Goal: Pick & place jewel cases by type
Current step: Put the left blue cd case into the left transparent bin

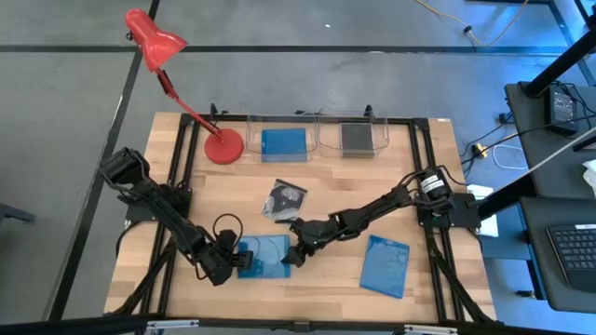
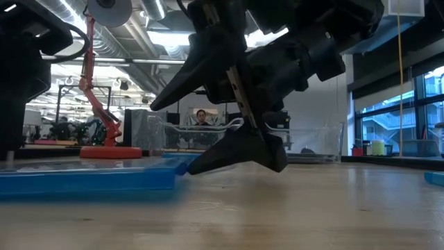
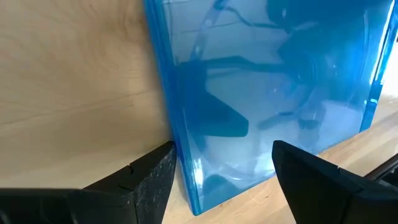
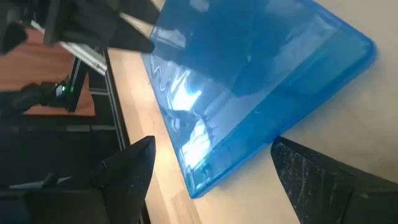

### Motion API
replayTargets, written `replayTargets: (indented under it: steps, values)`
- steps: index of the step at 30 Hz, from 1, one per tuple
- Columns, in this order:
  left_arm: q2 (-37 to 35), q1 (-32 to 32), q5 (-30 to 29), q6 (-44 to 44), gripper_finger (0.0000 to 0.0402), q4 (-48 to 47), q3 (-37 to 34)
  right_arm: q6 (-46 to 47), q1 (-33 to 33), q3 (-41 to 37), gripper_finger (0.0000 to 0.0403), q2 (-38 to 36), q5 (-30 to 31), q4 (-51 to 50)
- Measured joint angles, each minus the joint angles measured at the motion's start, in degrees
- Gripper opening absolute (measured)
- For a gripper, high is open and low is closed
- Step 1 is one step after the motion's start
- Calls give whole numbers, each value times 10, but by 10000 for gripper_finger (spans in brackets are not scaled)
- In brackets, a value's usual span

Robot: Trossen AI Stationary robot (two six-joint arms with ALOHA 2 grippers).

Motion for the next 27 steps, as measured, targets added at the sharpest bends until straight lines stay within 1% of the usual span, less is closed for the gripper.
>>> replayTargets:
  steps: [12,22,27]
  values:
    - [0,0,1,6,260,0,0,-34,14,0,321,-1,-9,25]
    - [1,0,1,13,260,0,0,-142,20,0,321,-3,-12,30]
    - [1,0,1,16,260,0,0,-215,28,1,321,-3,-11,35]
